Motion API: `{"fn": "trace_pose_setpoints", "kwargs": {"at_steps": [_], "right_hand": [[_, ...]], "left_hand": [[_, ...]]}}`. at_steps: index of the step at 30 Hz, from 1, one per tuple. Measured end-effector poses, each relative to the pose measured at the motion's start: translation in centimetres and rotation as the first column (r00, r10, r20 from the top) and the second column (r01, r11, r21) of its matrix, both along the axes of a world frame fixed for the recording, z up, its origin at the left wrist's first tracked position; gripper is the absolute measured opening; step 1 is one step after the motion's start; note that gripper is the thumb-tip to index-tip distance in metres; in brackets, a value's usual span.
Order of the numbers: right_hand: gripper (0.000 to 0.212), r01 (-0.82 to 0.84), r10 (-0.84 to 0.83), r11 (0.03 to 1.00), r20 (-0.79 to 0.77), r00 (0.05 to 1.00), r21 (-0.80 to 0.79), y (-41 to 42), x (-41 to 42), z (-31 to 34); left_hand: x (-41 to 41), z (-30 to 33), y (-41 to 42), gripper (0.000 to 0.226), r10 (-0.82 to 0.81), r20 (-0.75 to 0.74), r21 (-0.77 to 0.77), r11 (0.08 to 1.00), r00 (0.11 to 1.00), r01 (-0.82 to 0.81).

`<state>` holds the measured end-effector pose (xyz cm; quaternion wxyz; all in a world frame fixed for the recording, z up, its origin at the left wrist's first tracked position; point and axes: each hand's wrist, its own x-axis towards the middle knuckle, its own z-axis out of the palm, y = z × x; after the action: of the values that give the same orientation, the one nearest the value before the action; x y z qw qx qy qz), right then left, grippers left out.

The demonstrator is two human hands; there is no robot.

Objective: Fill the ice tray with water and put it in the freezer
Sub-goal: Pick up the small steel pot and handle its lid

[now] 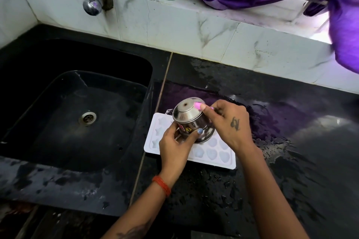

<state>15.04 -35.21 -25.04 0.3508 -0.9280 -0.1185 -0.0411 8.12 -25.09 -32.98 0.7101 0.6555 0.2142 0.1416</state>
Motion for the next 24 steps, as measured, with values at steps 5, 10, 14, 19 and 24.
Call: {"fn": "trace_pose_setpoints", "kwargs": {"at_steps": [5, 10, 14, 19, 24], "right_hand": [[0.050, 0.057, -0.031, 0.974, -0.120, 0.992, 0.217, -0.9, 0.1, -0.9], [0.041, 0.106, -0.060, 0.956, -0.168, 0.984, 0.275, -1.8, -0.2, -1.6], [0.036, 0.113, -0.085, 0.965, -0.126, 0.988, 0.238, -2.3, -0.6, -1.2], [0.040, 0.106, -0.100, 0.987, -0.050, 0.994, 0.124, -2.5, -1.1, -0.2], [0.040, 0.095, -0.095, 0.995, 0.018, 0.995, 0.017, -2.7, -1.4, 0.3]], "left_hand": [[0.2, -0.2, 0.1, 0.063, 0.022, -0.019, 0.131, 0.991, 1.000, -0.020], [0.3, 0.2, 0.0, 0.069, 0.023, -0.041, 0.206, 0.978, 0.999, -0.014], [0.3, 0.6, -0.4, 0.058, -0.008, -0.065, 0.172, 0.985, 0.998, 0.019], [0.2, 0.7, -0.9, 0.046, -0.057, -0.082, 0.114, 0.991, 0.995, 0.066], [0.2, 0.3, -1.3, 0.046, -0.108, -0.103, 0.079, 0.990, 0.989, 0.117]]}}
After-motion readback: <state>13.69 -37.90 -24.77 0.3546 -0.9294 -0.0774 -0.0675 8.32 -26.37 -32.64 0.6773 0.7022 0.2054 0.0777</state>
